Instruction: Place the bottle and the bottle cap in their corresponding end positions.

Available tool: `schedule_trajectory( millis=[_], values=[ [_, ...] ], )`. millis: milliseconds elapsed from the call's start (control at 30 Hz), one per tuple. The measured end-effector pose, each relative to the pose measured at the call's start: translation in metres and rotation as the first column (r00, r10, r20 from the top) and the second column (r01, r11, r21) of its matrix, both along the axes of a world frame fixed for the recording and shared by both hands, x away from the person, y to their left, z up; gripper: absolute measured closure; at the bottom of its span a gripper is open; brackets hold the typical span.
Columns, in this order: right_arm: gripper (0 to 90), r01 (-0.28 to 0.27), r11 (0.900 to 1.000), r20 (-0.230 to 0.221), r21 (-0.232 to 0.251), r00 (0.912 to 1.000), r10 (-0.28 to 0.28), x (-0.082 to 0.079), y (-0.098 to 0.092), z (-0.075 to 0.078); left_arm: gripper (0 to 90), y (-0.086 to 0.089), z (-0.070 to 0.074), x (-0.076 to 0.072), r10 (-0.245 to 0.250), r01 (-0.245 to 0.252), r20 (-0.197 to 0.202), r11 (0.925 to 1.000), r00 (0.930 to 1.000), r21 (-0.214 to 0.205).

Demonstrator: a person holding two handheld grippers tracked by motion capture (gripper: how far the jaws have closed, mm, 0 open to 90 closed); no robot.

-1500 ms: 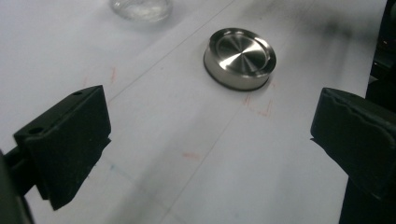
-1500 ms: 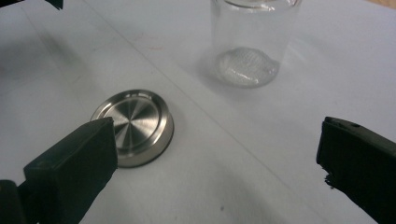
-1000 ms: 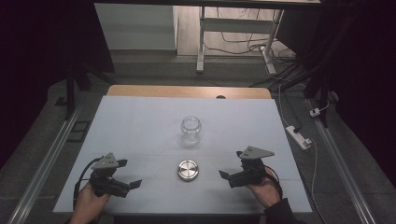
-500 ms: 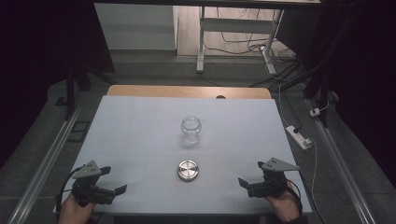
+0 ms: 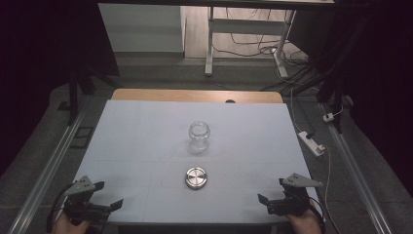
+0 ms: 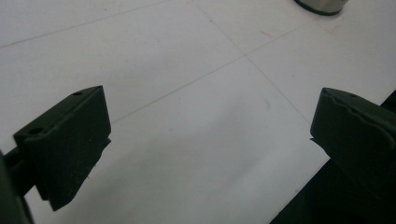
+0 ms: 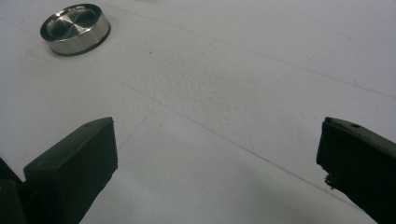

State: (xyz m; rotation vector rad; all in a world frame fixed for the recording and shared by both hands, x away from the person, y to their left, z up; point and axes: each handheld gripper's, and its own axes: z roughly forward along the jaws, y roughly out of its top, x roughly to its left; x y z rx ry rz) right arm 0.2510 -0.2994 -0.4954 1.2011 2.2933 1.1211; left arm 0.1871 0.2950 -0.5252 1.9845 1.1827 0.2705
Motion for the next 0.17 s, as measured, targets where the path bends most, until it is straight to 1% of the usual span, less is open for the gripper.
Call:
schedule_trajectory(
  millis=[100, 167],
  values=[
    [0.0, 0.012, 0.9999, -0.007, 0.007, 0.9999, -0.012, -0.0014, -0.0023, 0.0002, 0.0, 0.0003, -0.0001, -0.0004, 0.008, -0.008, -0.007, 0.9999, 0.9999, 0.007],
    [0.0, 0.014, 0.9999, -0.009, 0.002, 0.9999, -0.014, -0.0015, -0.0028, 0.0001, 0.0, -0.0005, -0.0003, 0.0005, 0.01, -0.01, -0.013, 0.9999, 0.9999, 0.011]
  ],
)
